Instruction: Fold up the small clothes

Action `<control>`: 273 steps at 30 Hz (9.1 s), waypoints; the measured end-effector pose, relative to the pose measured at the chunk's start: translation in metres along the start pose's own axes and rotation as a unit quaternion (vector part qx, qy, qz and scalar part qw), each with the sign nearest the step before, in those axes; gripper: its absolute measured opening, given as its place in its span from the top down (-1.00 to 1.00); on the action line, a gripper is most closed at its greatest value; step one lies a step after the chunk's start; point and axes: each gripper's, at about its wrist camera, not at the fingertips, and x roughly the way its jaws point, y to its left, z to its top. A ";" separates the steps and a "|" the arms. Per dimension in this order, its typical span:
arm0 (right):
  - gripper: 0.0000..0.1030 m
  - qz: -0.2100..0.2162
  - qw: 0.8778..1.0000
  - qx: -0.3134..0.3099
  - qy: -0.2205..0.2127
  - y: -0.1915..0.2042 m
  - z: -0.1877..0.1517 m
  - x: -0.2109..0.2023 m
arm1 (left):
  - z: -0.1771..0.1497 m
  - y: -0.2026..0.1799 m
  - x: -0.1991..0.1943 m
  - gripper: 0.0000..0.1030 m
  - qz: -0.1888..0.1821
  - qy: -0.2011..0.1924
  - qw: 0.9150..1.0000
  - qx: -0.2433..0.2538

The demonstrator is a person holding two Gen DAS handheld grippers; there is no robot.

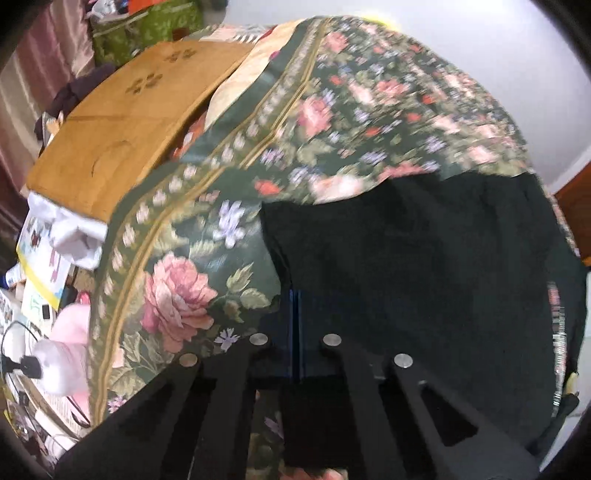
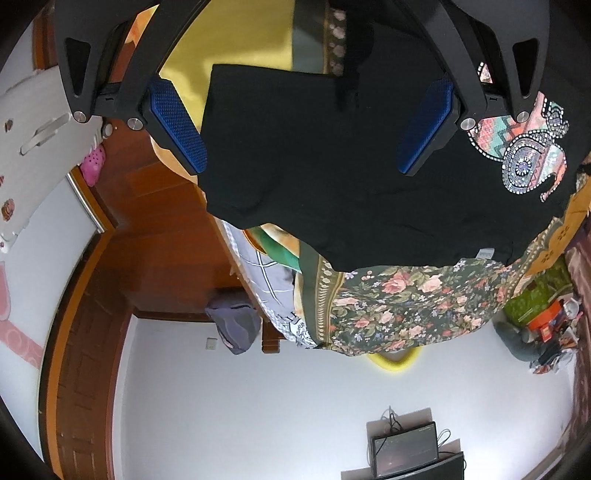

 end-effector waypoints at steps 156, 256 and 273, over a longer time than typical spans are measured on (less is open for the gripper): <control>-0.16 0.153 0.976 -0.142 0.056 0.072 0.028 -0.028 | -0.050 -0.083 -0.093 -0.23 -0.016 -0.017 0.985 0.170; 0.91 0.210 0.974 -0.055 0.068 0.036 -0.033 -0.049 | -0.113 -0.057 -0.164 0.87 -0.103 -0.077 0.983 0.133; 0.92 0.172 0.978 -0.100 -0.067 0.064 0.088 -0.067 | 0.001 -0.102 -0.224 0.88 -0.069 -0.211 0.968 0.119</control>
